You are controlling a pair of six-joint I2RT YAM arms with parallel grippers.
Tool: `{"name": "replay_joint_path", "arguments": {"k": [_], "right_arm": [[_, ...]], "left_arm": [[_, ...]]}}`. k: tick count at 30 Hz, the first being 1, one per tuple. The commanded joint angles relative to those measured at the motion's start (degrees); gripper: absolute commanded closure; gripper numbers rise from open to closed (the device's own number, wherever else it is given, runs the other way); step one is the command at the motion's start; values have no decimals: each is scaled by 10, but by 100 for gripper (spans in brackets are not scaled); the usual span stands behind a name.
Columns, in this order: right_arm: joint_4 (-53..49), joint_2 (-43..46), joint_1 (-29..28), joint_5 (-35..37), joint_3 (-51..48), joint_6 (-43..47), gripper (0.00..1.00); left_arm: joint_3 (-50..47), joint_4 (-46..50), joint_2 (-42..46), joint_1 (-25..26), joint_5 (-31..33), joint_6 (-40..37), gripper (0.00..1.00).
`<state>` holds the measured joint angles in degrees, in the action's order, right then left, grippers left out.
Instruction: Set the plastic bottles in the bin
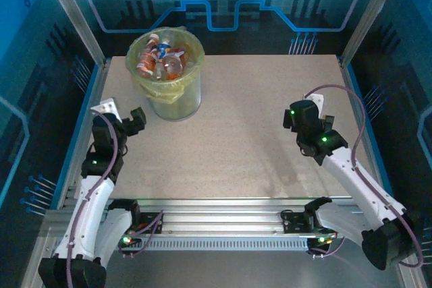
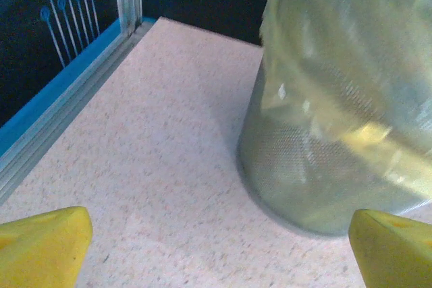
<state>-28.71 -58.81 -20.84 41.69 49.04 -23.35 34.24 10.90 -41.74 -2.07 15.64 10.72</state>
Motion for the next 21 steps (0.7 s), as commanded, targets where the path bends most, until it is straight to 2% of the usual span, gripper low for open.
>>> {"name": "replay_joint_path", "arguments": {"k": [1, 11, 16, 21], "right_arm": [[72, -27, 27, -14, -14, 44, 0], [325, -15, 87, -115, -156, 140, 0], [423, -12, 119, -143, -216, 180, 0], [487, -19, 163, -189, -248, 154, 0]], "left_arm": [[-54, -82, 14, 3, 19, -22, 1], [-173, -234, 3, 2, 14, -52, 1], [-210, -325, -41, 2, -15, -51, 1], [-226, -423, -119, 2, -41, -55, 1]]}}
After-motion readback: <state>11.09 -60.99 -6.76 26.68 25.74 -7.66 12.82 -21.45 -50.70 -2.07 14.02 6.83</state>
